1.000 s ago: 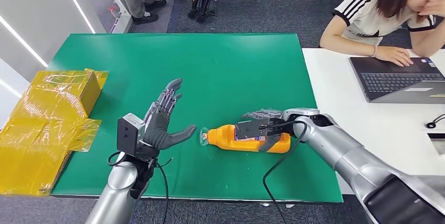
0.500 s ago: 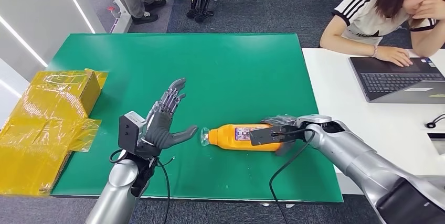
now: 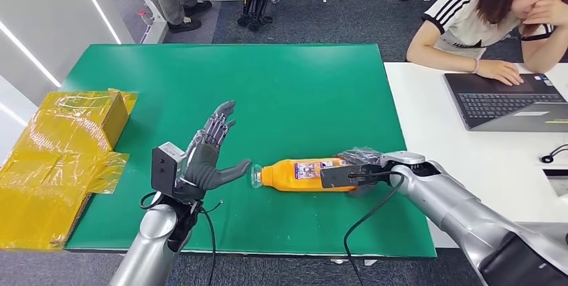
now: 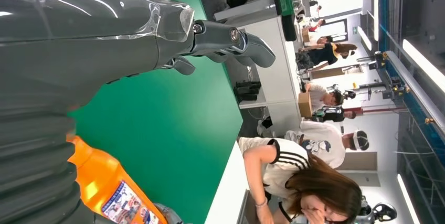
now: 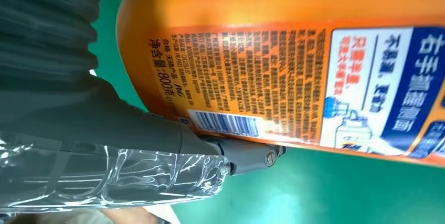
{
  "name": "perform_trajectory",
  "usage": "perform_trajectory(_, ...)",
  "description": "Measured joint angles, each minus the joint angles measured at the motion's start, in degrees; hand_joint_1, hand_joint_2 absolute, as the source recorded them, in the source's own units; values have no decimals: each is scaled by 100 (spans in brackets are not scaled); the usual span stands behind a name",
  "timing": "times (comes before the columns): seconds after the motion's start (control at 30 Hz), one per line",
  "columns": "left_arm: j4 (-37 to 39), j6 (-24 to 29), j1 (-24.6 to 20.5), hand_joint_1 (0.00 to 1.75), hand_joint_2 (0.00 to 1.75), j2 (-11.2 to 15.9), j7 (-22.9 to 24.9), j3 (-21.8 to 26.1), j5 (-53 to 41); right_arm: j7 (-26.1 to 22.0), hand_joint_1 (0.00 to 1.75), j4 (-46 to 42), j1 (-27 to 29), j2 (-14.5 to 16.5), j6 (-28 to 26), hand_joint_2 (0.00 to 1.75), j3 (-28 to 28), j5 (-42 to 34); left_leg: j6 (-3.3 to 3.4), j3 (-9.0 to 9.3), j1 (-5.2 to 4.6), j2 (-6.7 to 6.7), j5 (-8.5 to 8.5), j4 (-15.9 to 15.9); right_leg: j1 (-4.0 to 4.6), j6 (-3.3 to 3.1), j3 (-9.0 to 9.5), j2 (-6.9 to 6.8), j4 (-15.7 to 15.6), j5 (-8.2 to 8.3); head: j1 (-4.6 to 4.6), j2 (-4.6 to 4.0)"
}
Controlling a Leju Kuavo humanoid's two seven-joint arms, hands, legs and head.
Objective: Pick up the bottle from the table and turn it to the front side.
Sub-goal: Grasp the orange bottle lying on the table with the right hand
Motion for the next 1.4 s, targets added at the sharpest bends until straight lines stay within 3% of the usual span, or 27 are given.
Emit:
perform_trajectory(0.37, -3, 61, 121, 0, 175, 2, -24, 0, -71, -220, 175, 63, 256, 126, -479, 175, -284, 19, 0, 9, -1, 1, 0, 1, 0, 0, 12, 0, -1, 0, 1, 0)
perform_trajectory(0.53, -59, 113, 201, 0, 175, 3, -42, 0, -159, -514, 175, 63, 513, 165, -769, 175, -659, -329, 0, 9, 0, -1, 0, 1, 0, 1, 14, -2, -1, 1, 0, -1)
perform_trajectory(0.8, -111, 134, 237, 0, 175, 2, -44, 0, -181, -627, 175, 61, 723, 191, -798, 175, -1044, -472, 0, 9, 0, -1, 0, 1, 0, 2, 13, -2, -1, 2, 0, -1)
perform_trajectory(1.23, -114, 140, 248, 0, 175, 2, -44, 0, -188, -641, 175, 52, 777, 208, -795, 175, -1125, -516, 0, 8, -1, -1, 0, 2, 0, 3, 13, -2, -1, 3, 1, 1)
perform_trajectory(1.4, -149, 357, 275, 0, 175, 3, -94, 1, -330, -1074, 175, -19, 1118, 245, -746, 175, -1542, -1594, 1, 0, -1, -16, 0, 2, 0, 3, 11, -17, -1, 2, 1, 0)
